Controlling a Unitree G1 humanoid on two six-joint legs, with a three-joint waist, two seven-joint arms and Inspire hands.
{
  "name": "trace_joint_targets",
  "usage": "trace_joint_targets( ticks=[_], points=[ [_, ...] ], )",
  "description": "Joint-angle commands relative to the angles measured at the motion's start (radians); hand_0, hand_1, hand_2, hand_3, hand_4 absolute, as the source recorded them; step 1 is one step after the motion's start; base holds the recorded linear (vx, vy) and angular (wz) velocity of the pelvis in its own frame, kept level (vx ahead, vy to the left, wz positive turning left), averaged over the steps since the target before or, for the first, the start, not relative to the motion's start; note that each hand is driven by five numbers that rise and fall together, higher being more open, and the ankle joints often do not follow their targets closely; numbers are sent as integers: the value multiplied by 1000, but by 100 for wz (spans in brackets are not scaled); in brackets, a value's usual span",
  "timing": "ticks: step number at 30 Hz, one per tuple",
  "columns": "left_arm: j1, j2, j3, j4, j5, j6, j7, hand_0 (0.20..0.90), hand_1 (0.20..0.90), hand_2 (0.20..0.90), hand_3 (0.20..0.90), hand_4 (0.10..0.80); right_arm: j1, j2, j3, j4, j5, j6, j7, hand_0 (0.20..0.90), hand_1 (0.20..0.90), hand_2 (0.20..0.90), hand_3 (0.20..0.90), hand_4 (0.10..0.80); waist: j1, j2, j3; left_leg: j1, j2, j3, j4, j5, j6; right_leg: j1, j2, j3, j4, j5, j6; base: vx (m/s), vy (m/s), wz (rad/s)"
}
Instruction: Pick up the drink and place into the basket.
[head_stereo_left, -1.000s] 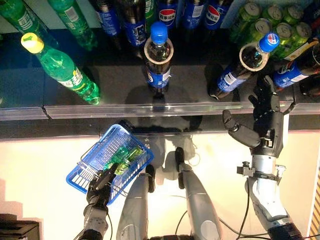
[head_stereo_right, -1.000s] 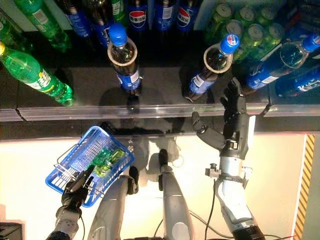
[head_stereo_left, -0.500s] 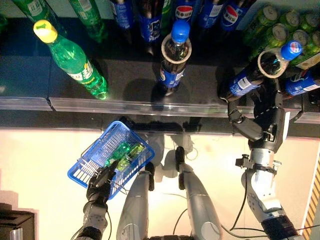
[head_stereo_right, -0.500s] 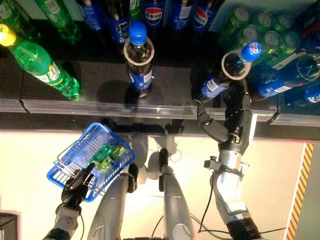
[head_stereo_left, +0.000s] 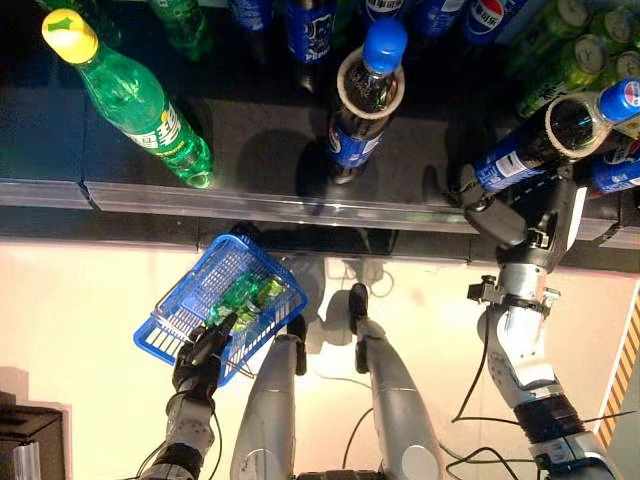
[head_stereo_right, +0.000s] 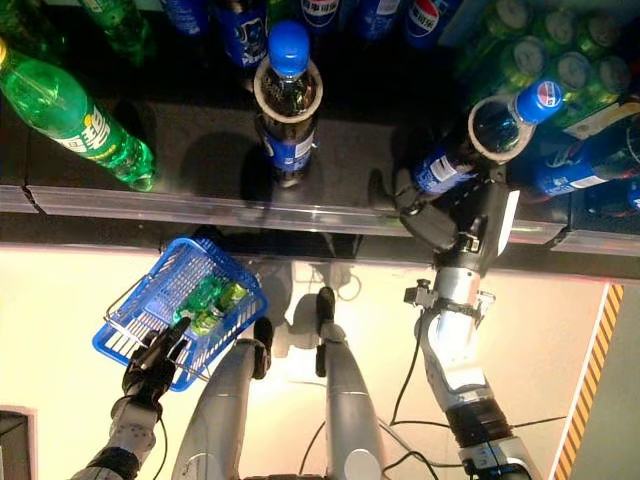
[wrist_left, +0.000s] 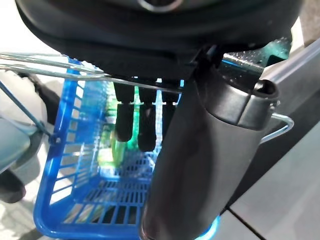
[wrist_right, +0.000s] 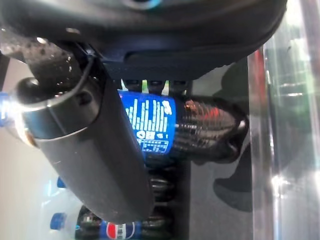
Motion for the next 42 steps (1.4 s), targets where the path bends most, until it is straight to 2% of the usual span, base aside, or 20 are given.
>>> trace_joint_targets(
  ticks=[1, 14, 15, 16, 17, 22, 33, 42],
  points=[
    [10, 43, 30, -86, -22, -59, -49, 300, 300, 300, 200, 100, -81, -34, -64, -90, 3, -60, -24, 900, 900, 900, 900, 800, 19, 23, -17, -36, -110, -39, -62, 41, 32, 78, 74, -40, 34, -158, -2, -5, 10, 4],
    [1, 31, 22, -90, -22, -50, -51, 300, 300, 300, 200, 100, -149, -65, -88, -74, -8, -27, -36, 900, 900, 900, 900, 800, 27, 33, -17, -40, -119, -54, -62, 32, 31, 50, 69, -45, 69, -168, -2, 0, 1, 4],
    [1, 30, 22, -91, -23, -49, -51, 300, 300, 300, 200, 100, -152, -68, -90, -71, -6, -22, -39, 528, 528, 528, 466, 366, 28, 34, -17, -40, -120, -55, -64, 31, 31, 49, 69, -45, 71, -169, -2, 0, 0, 0],
    [2, 30, 21, -94, -24, -48, -51, 300, 300, 300, 200, 100, -156, -71, -93, -70, -9, -16, -46, 371, 371, 371, 282, 182, 29, 35, -17, -40, -121, -55, -63, 31, 31, 47, 68, -45, 75, -169, -2, 0, 0, 0],
    [2, 27, 20, -94, -23, -50, -50, 300, 300, 300, 200, 100, -157, -72, -95, -67, -17, -16, -53, 314, 314, 314, 216, 116, 29, 35, -17, -38, -122, -56, -65, 31, 31, 47, 68, -46, 76, -169, -2, 0, 0, 0],
    [4, 22, 22, -87, -22, -49, -56, 300, 300, 300, 200, 100, -155, -75, -104, -60, -33, -25, -76, 300, 300, 300, 200, 100, 31, 36, -17, -32, -125, -58, -72, 32, 31, 49, 64, -49, 80, -173, -3, -5, 0, 2],
    [23, 5, 34, -86, -16, -40, -54, 300, 300, 300, 200, 100, -109, -78, -131, -96, -249, -43, -238, 300, 300, 300, 200, 100, 23, 51, -17, -6, -131, -63, -72, 37, 28, 62, 55, -44, 99, -177, 1, -3, 6, 3],
    [50, 10, 42, -107, 3, -24, -39, 300, 300, 300, 200, 100, -107, -159, -135, -177, -438, -22, -323, 300, 300, 300, 200, 100, 20, 51, -17, 16, -132, -59, -58, 32, 24, 92, 40, -43, 83, -166, 13, -4, 0, 1]
  ],
)
